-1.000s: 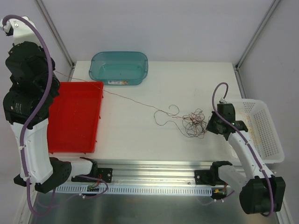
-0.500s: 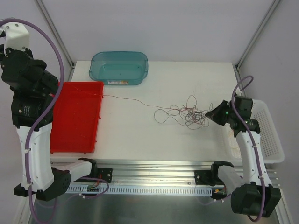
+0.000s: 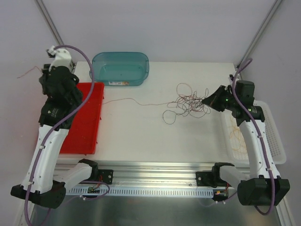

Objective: Untangle the cables

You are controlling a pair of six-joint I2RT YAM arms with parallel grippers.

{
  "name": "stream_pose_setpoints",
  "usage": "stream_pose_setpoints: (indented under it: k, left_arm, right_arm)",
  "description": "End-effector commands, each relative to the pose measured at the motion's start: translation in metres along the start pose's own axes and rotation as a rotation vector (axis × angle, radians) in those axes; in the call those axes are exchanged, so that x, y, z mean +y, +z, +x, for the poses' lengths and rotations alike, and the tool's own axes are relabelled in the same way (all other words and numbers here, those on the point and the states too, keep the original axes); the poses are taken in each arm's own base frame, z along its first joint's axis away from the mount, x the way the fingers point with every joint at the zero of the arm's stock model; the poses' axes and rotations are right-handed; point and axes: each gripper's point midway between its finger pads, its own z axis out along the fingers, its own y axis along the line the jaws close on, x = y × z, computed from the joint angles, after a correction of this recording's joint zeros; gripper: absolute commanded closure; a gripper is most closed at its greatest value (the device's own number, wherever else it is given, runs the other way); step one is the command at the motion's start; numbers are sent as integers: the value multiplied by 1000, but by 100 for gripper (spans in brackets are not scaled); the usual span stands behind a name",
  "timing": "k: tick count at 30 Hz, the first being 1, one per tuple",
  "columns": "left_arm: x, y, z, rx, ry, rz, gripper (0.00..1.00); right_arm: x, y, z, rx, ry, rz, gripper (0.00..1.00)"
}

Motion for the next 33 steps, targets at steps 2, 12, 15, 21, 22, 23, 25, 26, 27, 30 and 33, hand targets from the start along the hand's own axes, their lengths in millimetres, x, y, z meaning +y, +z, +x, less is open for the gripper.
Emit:
stream_pose_setpoints:
  k: [2, 12, 15, 21, 22, 23, 25, 26, 27, 30, 33]
  left_arm:
    - [-73, -23, 34, 3, 18, 215, 100]
    - [-255, -116, 115, 358, -249, 994, 89]
    - [-279, -129, 143, 461, -199, 1048, 67]
    - [-303, -170, 144, 471, -149, 1299, 18]
    - [-306, -180, 141, 444, -126, 1343, 8]
    - [-309, -186, 140, 401, -84, 1390, 7]
    - [-317, -205, 138, 350, -52, 1487, 5]
    - [-321, -214, 139, 337, -33, 1522, 5]
    - [-324, -218, 139, 347, -39, 1535, 6]
    - [-339, -228, 144, 509, -143, 1496, 10]
    - [-356, -252, 153, 715, -283, 1429, 15]
  right_arm:
    - [-13, 15, 53, 162, -134, 50, 99]
    - [-38, 43, 119, 322, -271, 128, 98]
    - [-47, 46, 130, 357, -301, 159, 98]
    - [-58, 50, 144, 405, -322, 184, 97]
    - [-60, 49, 144, 407, -330, 186, 97]
    - [-60, 49, 144, 408, -331, 184, 97]
    - [-60, 49, 145, 411, -339, 182, 97]
    - [-60, 48, 145, 414, -347, 183, 97]
    - [-59, 47, 143, 409, -345, 180, 96]
    - [-58, 45, 143, 404, -344, 176, 96]
    - [-57, 44, 143, 392, -333, 174, 96]
